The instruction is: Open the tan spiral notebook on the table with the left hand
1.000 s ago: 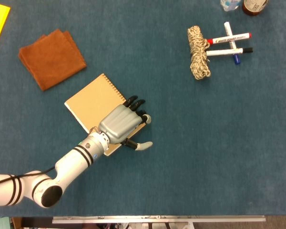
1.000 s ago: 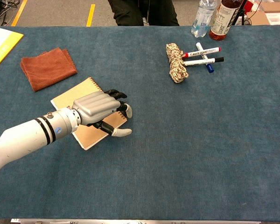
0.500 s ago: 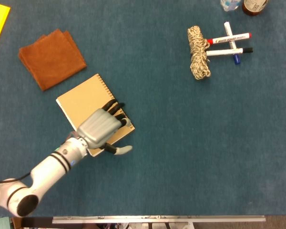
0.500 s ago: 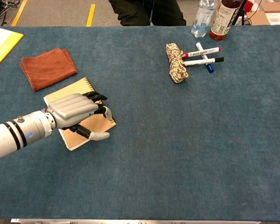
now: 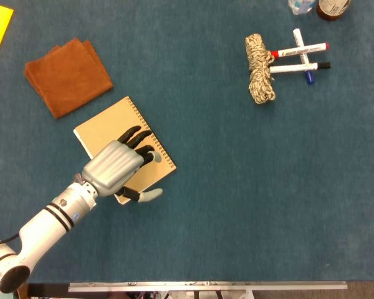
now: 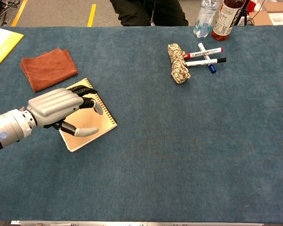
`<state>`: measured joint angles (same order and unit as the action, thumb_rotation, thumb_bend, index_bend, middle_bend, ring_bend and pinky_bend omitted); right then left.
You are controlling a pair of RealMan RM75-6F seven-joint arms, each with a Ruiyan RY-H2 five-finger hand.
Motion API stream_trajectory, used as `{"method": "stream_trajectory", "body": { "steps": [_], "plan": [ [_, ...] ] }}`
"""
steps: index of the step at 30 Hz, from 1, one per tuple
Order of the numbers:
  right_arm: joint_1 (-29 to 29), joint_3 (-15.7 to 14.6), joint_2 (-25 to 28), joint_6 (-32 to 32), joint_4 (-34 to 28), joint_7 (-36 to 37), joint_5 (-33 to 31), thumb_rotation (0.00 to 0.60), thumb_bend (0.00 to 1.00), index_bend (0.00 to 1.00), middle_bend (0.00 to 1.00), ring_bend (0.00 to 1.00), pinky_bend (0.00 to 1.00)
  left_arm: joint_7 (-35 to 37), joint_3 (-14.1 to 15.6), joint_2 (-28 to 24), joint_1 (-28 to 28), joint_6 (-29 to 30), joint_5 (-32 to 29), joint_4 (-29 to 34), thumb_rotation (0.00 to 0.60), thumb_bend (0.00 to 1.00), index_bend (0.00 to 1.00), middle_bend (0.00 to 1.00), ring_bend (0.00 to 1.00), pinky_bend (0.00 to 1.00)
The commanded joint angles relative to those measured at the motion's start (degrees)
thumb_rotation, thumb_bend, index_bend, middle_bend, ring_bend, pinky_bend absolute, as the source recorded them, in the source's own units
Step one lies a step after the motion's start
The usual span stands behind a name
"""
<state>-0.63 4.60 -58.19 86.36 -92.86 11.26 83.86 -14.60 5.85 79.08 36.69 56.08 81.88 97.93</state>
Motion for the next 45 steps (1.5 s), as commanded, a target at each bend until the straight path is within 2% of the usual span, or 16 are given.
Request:
{"method": "stream_trajectory", "body": {
  "steps": [1,7,16,25,40,42,44,45],
  "plan": [
    [0.01,0.05,-0.17,-0.15,0.42,0.4,-0.25,0.6,0.19,0.26,0.24,0.15,0.28,-0.23,-1.46,1.51,0.78,-1.37,-0.86,-0.25,0.051,0.2,0.25,0.26,0.03,0.0],
    [0.15,0.08,-0.36,-0.38,1.69,1.52,-0.7,0.6,0.19,0.26,0.24,0.15,0.28,-3.71,-4.05,6.19,2.67,-5.13,-5.84,-2.95,0.063,0.2,0.23,0.23,0.03,0.0],
    [0.42,0.08,-0.63,-0.5,2.93,2.5,-1.08,0.6,0.19,0.26,0.24,0.15,0.28,-7.54,-5.34,9.83,3.72,-7.45,-12.04,-5.99,0.066,0.2,0.23,0.23,0.01,0.0],
    [0.38,0.12,-0.78,-0.57,3.07,2.68,-0.92,0.6,0.19,0.26,0.24,0.15,0.28,-9.06,-3.97,8.96,3.37,-7.31,-12.63,-5.24,0.066,0.2,0.23,0.23,0.01,0.0],
    [0.4,0.03,-0.76,0.02,2.13,2.06,0.0,0.6,0.19,0.26,0.24,0.15,0.28,-7.61,0.4,2.29,1.17,-5.55,-7.1,-0.03,0.069,0.2,0.23,0.26,0.01,0.0],
    [0.35,0.04,-0.72,0.07,1.88,1.89,0.15,0.6,0.19,0.26,0.24,0.15,0.28,-5.91,0.62,1.44,0.82,-4.71,-4.88,0.49,0.118,0.2,0.23,0.25,0.01,0.0],
    [0.25,0.04,-0.7,0.09,1.57,1.68,0.36,0.6,0.19,0.26,0.24,0.15,0.28,-3.04,0.77,0.74,0.48,-3.4,-1.49,0.46,0.209,0.2,0.23,0.24,0.01,0.0],
    [0.2,0.05,-0.7,0.08,1.46,1.59,0.44,0.6,0.19,0.26,0.24,0.15,0.28,-1.59,0.85,0.4,0.4,-2.74,0.27,0.22,0.315,0.2,0.23,0.24,0.01,0.0]
  ]
}}
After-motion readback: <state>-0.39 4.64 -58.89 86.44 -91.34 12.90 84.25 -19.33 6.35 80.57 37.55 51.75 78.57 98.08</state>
